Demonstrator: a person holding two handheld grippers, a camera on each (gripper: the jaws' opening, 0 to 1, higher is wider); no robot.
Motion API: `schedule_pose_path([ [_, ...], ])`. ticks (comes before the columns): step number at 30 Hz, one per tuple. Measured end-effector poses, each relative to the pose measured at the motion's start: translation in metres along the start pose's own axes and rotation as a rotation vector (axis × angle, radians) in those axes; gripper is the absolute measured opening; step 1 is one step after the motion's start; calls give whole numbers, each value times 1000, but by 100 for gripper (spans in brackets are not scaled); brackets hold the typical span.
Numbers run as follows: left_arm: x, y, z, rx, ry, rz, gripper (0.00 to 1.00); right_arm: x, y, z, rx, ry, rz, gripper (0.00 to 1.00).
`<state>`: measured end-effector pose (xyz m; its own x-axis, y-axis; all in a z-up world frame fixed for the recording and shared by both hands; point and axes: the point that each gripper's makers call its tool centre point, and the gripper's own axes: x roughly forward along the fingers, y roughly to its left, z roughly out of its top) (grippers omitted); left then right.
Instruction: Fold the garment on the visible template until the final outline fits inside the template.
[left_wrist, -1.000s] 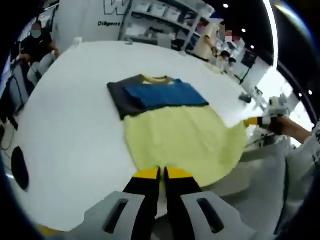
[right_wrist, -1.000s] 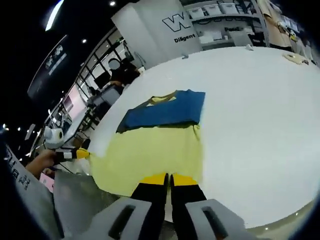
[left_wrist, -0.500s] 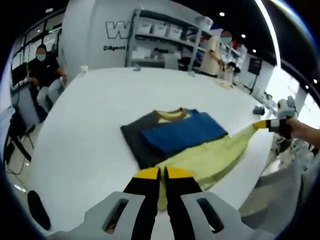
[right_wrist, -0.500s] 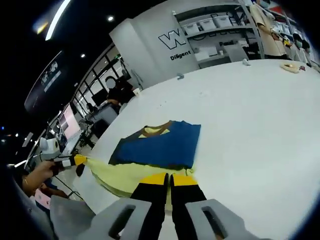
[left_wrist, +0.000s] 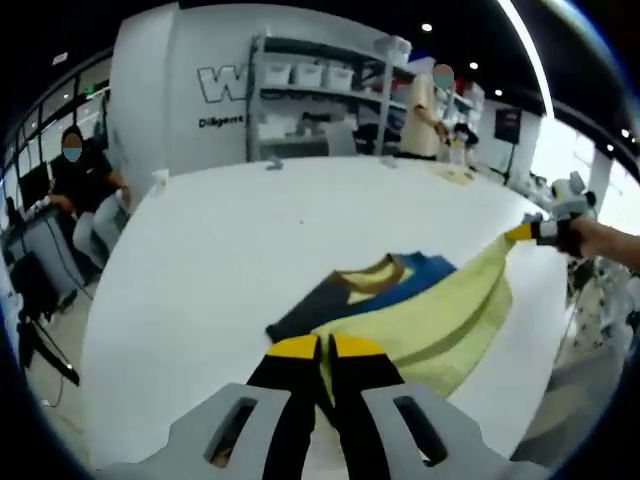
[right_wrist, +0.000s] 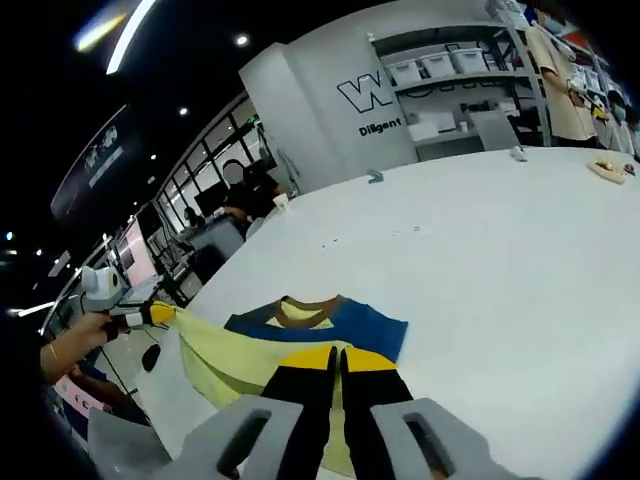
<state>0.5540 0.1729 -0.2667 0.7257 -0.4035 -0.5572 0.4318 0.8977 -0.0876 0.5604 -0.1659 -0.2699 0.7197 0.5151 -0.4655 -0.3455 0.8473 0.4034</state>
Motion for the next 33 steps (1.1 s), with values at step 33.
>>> schedule_pose_path([
  [33,114,60,-32,-49,94,44,1,89,-66,-9,-20,60,-130,0],
])
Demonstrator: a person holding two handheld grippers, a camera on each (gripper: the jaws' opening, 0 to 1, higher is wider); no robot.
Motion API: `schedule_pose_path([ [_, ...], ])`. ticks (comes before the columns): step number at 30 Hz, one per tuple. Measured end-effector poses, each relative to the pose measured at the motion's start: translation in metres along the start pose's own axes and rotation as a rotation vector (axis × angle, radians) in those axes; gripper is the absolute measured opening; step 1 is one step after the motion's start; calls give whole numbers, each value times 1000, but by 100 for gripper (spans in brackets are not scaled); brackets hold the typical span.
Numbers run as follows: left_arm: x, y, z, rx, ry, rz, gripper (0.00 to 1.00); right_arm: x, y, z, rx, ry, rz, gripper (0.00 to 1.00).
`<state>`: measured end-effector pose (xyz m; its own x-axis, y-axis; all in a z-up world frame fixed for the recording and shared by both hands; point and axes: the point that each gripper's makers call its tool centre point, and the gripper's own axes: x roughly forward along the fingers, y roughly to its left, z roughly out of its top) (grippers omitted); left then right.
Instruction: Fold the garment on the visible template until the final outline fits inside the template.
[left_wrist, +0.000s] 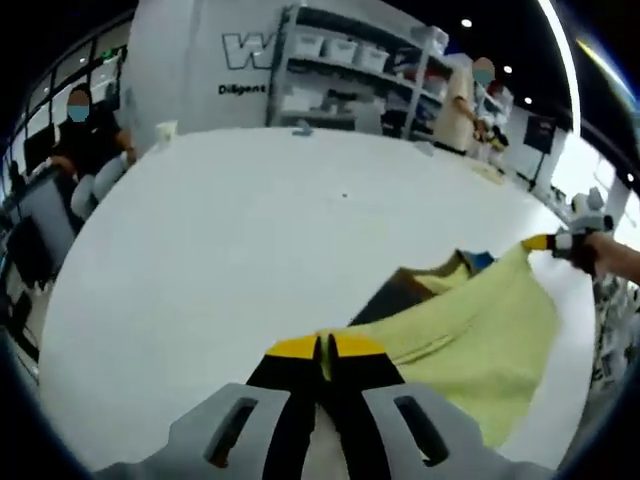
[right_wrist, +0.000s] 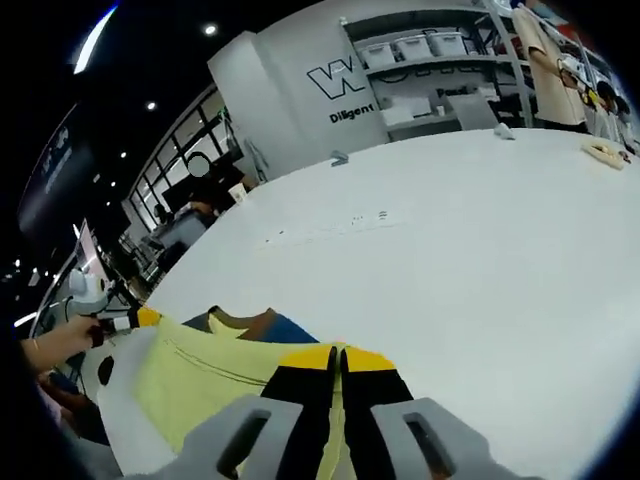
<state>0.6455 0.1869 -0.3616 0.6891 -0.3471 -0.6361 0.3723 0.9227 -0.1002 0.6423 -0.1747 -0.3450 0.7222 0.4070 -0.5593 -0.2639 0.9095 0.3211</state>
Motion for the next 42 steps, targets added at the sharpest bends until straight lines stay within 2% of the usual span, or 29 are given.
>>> schedule_pose_path([
  [5,5,-2,-2,94,11,-1,5,1,0,-11,-94,41,-8,0],
  [8,2,0,-1,173,3,8,16,1,-5,-15,-184,61,-18,3],
  [11,-5,-6,-4,230,0,-31,24,1,-3,-24,-258,97,2,11],
  [14,-10,-13,-11,278,15,-55,30,-2,-1,-29,-263,103,19,18],
  [16,-10,-15,-19,282,29,-76,34,-3,-2,-38,-285,125,22,22],
  [20,-7,-14,-32,335,90,-80,35,1,-9,-47,-325,173,15,23],
  [24,1,-7,-30,316,77,-73,34,2,-9,-46,-324,180,3,23],
  [25,5,-7,-26,320,69,-67,33,8,-13,-43,-337,184,-7,23],
  [31,16,-4,-17,315,62,-57,28,18,-12,-37,-335,180,6,22],
  [33,20,-8,-12,254,39,-71,26,21,-8,-34,-263,147,21,21],
  [34,24,-10,-8,181,10,-98,24,22,-10,-32,-258,141,21,21],
  [36,27,-5,-6,130,8,-86,23,27,-12,-28,-253,138,21,19],
  [38,36,4,-4,110,0,-93,21,32,-13,-26,-235,130,23,17],
  [42,39,-2,2,69,1,-89,11,40,-12,-19,-191,110,32,11],
])
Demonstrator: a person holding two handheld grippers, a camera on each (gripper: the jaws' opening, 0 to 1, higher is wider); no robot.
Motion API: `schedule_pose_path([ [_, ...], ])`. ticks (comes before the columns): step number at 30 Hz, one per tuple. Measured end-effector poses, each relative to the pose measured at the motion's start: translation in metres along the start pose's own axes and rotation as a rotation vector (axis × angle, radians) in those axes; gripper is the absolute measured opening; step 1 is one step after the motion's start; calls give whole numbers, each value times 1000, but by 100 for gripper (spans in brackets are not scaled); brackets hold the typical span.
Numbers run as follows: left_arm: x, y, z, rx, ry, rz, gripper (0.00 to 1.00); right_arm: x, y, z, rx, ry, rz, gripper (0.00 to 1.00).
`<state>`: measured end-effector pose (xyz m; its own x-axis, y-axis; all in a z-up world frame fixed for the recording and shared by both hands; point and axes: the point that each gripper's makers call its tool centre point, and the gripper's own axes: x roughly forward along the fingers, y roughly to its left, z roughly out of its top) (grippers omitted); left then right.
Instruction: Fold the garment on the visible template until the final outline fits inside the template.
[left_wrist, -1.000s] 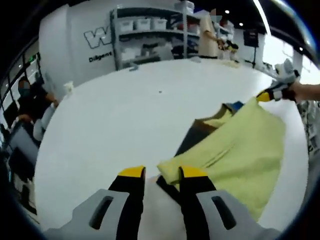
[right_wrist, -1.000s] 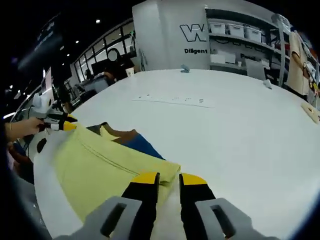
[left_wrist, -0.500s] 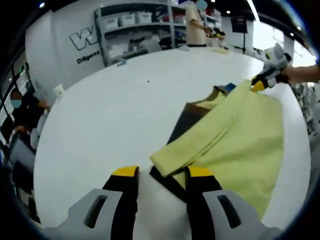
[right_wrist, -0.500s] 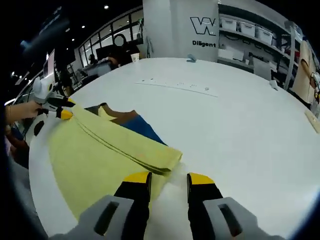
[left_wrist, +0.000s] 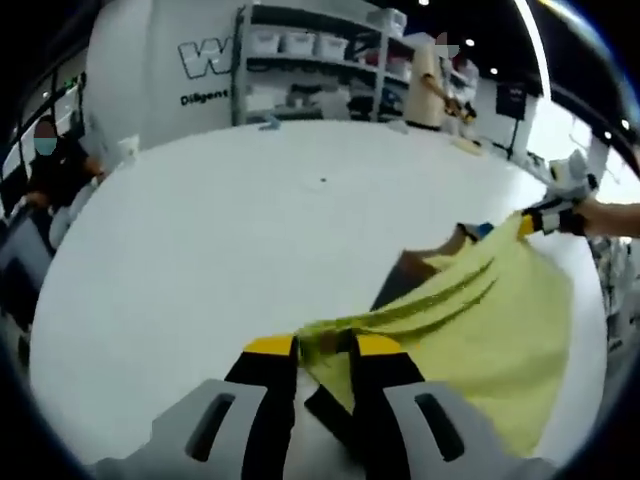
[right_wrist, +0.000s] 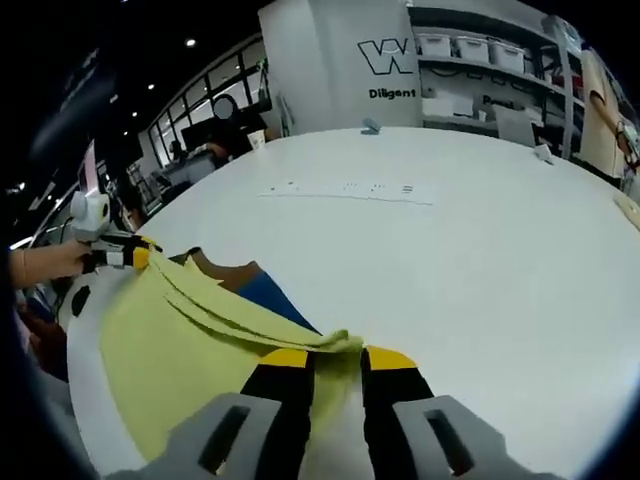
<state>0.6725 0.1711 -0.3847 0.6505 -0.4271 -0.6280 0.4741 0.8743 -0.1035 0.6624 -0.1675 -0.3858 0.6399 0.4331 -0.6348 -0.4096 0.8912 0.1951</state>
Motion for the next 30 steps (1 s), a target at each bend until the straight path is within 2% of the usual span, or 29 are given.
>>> schedule_pose_path([
  [2,2,1,3,-49,-18,-1,6,2,2,1,58,-8,5,9],
  [3,2,2,4,-78,-27,1,1,1,3,2,90,-33,11,7],
  [5,2,11,4,-155,-40,20,2,1,-1,1,79,-36,2,1],
  [10,0,6,-2,-145,-20,23,1,1,-1,1,91,-40,8,0],
  [14,-1,12,-2,-158,-32,47,1,-1,-3,0,93,-35,-8,0],
  [17,-7,1,-2,-152,-40,29,1,-3,-1,2,107,-52,-7,0],
  [18,-8,4,-1,-133,-35,36,1,-4,-2,3,94,-49,-20,0],
  [20,-15,-2,-1,-102,-32,45,2,-7,-3,2,83,-48,-29,0],
  [22,-17,5,-2,-89,-28,57,4,-12,0,0,69,-51,-26,0],
  [25,-29,2,-5,-79,-29,74,11,-18,8,-3,46,-50,-9,5],
  [26,-31,4,-7,-79,-32,74,13,-23,13,-6,12,-43,0,6],
  [28,-37,2,-10,-77,-34,69,17,-26,15,-8,2,-36,3,10],
  [30,-46,-9,-16,-58,-23,59,21,-32,21,-17,-24,-15,19,12],
])
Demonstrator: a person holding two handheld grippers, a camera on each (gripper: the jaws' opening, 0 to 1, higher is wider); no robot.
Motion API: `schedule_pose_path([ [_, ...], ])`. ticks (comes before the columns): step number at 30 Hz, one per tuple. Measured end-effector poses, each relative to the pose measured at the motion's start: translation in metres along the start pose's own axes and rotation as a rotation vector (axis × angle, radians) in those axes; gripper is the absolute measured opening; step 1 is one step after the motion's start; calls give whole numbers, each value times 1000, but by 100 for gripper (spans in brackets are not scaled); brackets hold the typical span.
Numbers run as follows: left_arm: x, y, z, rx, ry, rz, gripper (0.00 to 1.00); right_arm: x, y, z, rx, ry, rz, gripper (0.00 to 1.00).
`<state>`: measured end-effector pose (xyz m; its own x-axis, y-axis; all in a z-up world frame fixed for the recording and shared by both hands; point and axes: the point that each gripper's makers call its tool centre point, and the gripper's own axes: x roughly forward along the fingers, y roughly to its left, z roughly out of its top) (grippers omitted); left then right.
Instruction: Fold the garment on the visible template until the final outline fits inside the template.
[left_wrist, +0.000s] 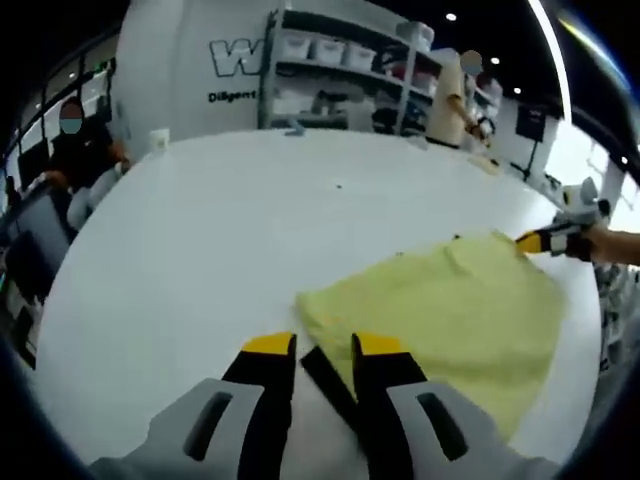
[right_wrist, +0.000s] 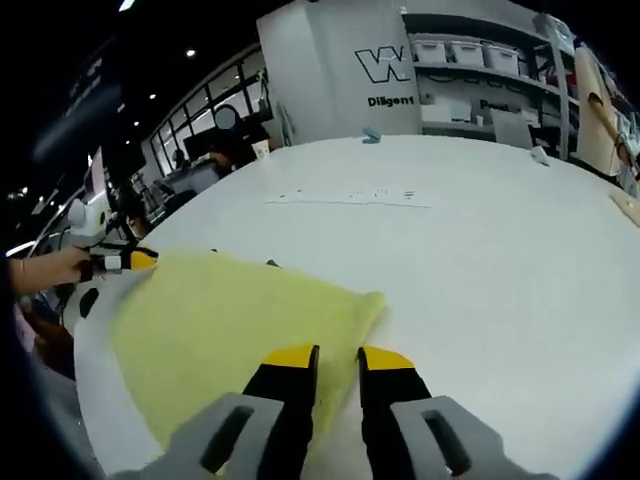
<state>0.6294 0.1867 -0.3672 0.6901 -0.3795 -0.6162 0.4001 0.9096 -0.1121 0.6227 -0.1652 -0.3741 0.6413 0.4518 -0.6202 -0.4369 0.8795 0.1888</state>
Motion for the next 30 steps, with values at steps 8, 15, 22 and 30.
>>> schedule_pose_path([
  [8,-25,-29,-36,99,59,-48,35,-21,16,-29,-41,58,19,16],
  [15,-47,-52,-52,64,52,-74,37,-36,24,-51,-13,90,19,17],
  [22,-65,-62,-74,37,72,-115,35,-51,41,-66,-6,94,57,15],
  [30,-80,-68,-95,83,108,-195,25,-64,55,-78,-4,102,85,13],
])
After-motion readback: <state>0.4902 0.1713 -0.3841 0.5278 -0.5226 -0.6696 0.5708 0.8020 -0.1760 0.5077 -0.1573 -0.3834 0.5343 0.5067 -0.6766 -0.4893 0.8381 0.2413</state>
